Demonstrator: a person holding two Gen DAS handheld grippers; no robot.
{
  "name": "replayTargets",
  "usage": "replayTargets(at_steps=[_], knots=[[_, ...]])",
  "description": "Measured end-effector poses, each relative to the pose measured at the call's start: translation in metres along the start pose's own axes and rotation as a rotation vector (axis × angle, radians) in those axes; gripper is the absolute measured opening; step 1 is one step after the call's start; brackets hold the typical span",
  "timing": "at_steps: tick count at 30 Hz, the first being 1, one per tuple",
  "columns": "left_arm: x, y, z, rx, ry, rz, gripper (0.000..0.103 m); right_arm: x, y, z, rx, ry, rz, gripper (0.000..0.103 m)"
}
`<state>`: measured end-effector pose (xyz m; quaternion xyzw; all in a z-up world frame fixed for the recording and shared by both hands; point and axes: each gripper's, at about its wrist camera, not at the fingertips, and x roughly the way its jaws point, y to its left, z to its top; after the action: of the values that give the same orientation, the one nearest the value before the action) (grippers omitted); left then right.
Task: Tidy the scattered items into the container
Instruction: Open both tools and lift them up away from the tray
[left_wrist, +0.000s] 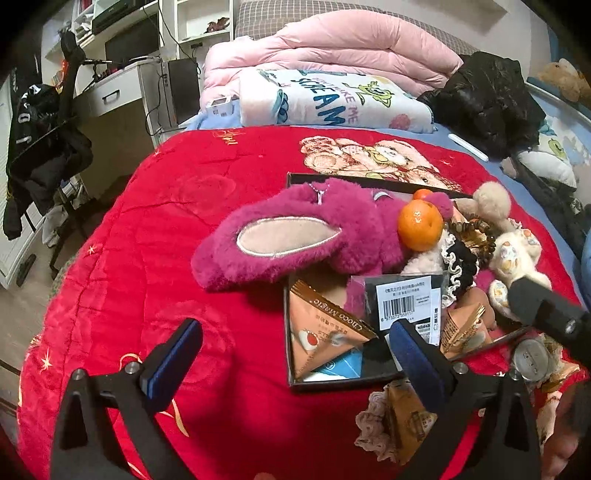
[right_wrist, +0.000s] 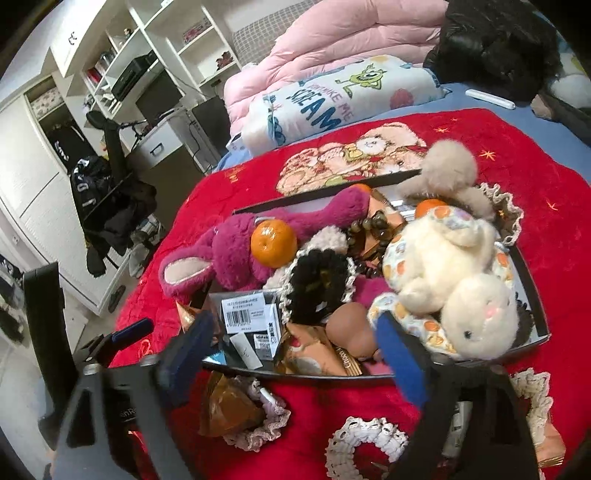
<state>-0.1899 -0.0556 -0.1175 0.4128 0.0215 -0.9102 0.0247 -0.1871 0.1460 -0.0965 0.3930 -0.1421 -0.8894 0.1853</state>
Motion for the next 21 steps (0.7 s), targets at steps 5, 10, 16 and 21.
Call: replayTargets(at_steps=[5,10,16,21], knots=[[-0.001,0.002,0.003,-0.019,-0.003,-0.01,0.102,-0.01,-0.001,0.005,-0.005,-0.035,-0.005,0.1],[-0.008,0.002,0.003,-0.025,-0.017,-0.021,0.103,-0.014,-0.007,0.009,0.025,-0.045,-0.01,0.101],[-0.032,0.006,0.01,-0.037,-0.054,-0.023,0.103,-0.04,-0.006,0.024,-0.001,-0.089,-0.04,0.103],[-0.082,-0.008,0.017,0.062,-0.165,0.017,0.103,-0.097,0.001,0.044,-0.049,-0.149,-0.057,0.103]])
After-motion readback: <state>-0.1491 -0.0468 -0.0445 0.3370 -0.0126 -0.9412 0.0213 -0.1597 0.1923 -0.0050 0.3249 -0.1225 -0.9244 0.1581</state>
